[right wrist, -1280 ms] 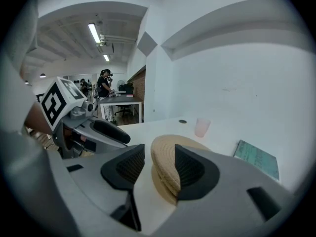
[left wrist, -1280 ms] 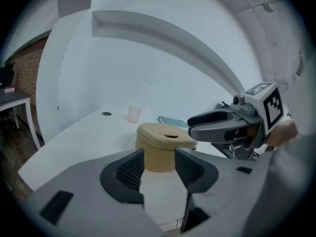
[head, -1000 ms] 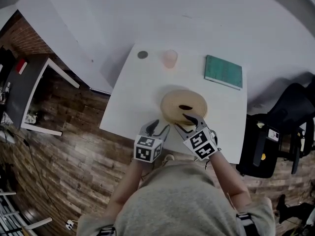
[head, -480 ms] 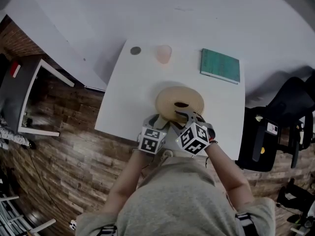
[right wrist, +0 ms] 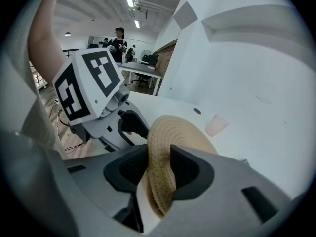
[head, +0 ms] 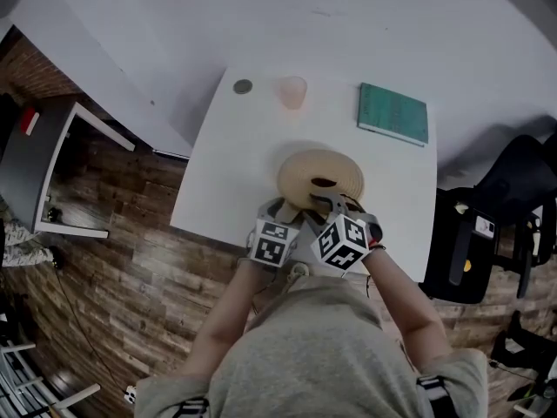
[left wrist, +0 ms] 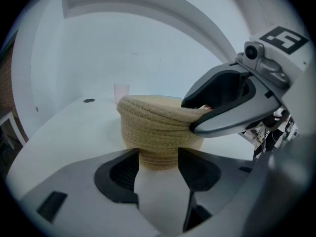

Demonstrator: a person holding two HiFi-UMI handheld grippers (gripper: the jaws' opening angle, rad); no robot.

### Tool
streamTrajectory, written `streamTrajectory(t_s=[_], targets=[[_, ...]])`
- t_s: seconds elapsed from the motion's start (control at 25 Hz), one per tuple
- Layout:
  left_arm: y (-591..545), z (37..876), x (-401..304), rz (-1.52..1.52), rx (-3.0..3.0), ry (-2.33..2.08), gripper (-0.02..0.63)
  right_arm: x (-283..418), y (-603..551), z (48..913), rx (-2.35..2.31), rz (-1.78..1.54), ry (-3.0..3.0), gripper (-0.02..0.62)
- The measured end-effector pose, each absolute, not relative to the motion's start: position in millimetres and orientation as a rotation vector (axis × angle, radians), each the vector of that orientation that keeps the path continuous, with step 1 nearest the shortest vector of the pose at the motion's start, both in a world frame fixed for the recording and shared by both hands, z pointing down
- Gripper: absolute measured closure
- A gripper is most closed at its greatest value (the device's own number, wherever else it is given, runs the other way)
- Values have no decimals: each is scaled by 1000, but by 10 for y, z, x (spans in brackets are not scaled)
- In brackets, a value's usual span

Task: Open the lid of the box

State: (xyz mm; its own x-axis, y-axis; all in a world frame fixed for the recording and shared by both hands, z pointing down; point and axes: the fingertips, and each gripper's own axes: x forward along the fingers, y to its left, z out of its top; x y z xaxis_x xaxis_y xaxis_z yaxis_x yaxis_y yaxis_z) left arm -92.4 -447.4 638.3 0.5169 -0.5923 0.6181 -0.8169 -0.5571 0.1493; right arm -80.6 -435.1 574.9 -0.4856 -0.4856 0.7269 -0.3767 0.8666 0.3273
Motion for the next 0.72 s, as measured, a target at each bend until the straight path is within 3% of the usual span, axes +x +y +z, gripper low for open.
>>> streamTrajectory(t_s=[0.72], targets=[[-4461, 6381, -953, 759, 2319, -1170, 383, -730, -4401, 5303, 734, -172, -2216, 500]])
